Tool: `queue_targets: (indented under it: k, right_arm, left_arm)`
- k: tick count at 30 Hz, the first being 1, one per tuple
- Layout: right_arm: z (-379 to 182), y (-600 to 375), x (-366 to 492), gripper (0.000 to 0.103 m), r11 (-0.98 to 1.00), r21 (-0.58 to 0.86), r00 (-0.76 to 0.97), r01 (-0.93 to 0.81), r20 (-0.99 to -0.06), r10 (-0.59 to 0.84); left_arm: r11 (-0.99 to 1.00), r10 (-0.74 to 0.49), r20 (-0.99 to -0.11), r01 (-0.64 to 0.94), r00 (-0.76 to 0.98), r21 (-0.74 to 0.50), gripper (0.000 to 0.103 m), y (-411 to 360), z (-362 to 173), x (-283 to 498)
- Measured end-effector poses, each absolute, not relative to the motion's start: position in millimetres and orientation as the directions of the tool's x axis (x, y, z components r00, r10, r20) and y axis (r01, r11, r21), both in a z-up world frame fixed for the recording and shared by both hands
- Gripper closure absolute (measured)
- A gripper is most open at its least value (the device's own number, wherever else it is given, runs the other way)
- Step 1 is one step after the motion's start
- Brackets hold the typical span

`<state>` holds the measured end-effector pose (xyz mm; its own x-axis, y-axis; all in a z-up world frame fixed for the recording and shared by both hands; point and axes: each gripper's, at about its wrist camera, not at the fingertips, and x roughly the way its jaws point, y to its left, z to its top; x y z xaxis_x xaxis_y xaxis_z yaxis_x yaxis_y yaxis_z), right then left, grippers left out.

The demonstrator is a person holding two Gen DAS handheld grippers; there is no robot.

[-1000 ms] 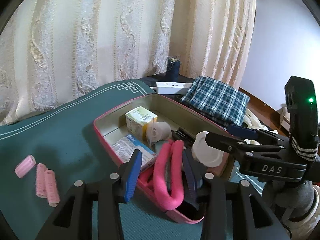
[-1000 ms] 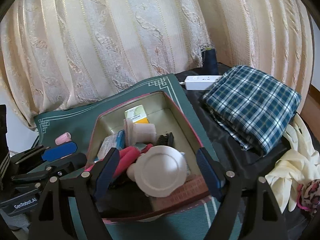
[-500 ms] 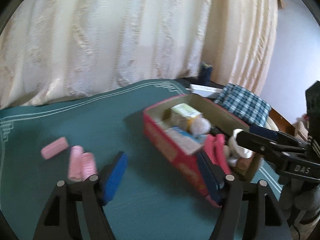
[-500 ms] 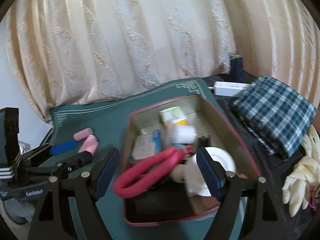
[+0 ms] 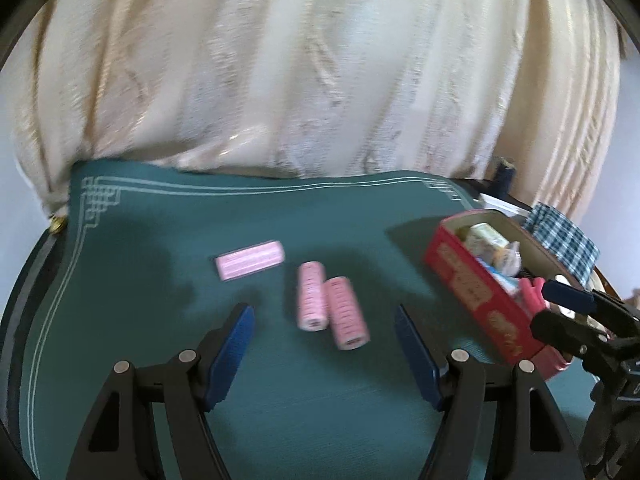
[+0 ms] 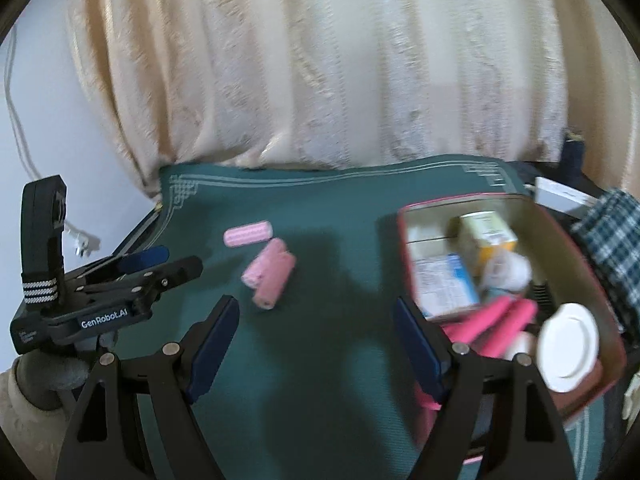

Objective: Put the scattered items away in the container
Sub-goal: 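Move both tools back over the pink velcro rollers, then grasp a pink velcro roller with the right tool while the left tool grasps another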

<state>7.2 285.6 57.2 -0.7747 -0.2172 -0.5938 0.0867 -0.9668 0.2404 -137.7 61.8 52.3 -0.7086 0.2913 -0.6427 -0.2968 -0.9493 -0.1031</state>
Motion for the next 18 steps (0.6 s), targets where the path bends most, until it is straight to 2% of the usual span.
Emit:
queue_targets:
  k: [12,14,18]
  right_arm:
    - [30,227,-48,0.021,-0.972,0.199,-0.689,0.126,-0.687,-0.230]
    - [22,221,-62,0.024,-0.976,0.183,-0.671,0.114,-0.711,-0.212]
    - [4,214,-89,0.037,-0.984,0.158,-0.625,0.083,-0.761,-0.175]
  left_arm:
    - [-0.959,0.271,-0.662,-0.254,-0.699,-0.124,0.029,10,36,-142]
    - [-0.960,0.270,-0.663,-0.249,-0.698,-0.129,0.029,4,35,-142]
    - [-0.961,0.271,-0.662,-0.239,-0.698,-0.141,0.029,-10,33,-144]
